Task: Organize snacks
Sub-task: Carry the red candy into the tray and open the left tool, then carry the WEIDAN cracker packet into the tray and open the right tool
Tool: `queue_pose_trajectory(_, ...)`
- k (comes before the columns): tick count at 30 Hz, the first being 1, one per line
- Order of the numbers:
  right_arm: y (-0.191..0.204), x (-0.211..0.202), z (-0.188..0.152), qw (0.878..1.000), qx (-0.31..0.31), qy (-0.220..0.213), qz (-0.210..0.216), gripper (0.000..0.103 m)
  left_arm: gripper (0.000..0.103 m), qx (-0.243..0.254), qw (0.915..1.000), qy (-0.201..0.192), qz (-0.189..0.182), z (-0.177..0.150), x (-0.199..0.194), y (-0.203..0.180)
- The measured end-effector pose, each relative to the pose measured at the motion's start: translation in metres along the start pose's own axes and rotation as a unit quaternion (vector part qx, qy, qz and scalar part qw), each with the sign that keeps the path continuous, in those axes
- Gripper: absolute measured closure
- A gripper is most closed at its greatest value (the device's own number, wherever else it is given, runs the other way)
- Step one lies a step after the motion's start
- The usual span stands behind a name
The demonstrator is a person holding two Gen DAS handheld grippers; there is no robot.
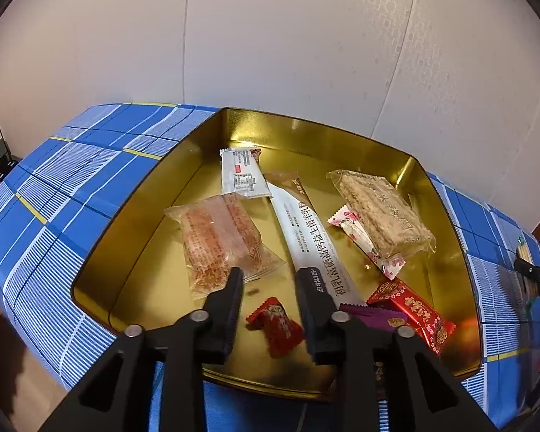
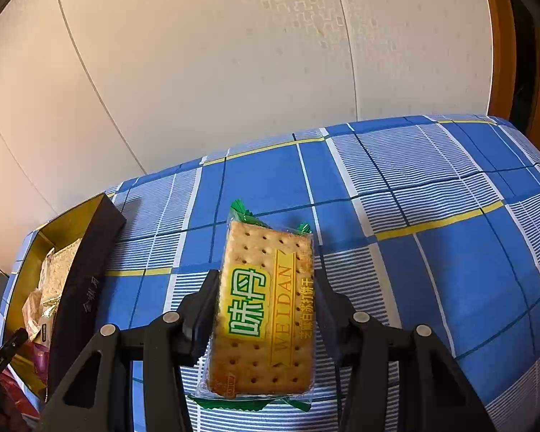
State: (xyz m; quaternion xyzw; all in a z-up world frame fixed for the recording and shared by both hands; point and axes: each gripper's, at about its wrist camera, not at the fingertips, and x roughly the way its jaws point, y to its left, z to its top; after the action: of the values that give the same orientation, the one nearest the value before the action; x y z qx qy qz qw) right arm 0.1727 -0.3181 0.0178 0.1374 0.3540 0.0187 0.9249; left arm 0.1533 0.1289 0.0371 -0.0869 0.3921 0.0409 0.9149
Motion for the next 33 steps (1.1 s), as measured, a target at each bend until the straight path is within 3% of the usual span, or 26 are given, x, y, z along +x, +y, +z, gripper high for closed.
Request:
queue_pose_trajectory(10, 0.004, -0.005, 0.001, 1.0, 0.005, -0.003, 0.017, 0.052, 0.038, 0.001, 0.9994, -0.032, 0.015, 0.001, -0.014, 0.0)
queue_pose_trajectory(17, 0.024, -0.01, 0.003, 0.999, -0.011, -0.009, 0.043, 0.052, 0.029, 0.018, 0.9986, -0.043, 0.025, 0.0, -0.019, -0.004)
queue_pose_trajectory(25, 0.055, -0.009, 0.002, 0.996, -0.032, -0.013, 0.078, 0.052, 0.014, -0.002, 0.999, -0.036, 0.026, 0.001, -0.023, 0.006)
queue_pose_trajectory(33, 0.102, -0.01, -0.006, 0.989, -0.077, -0.037, 0.118, 0.052, 0.009, -0.008, 0.9987, -0.039, 0.031, 0.0, -0.029, 0.018)
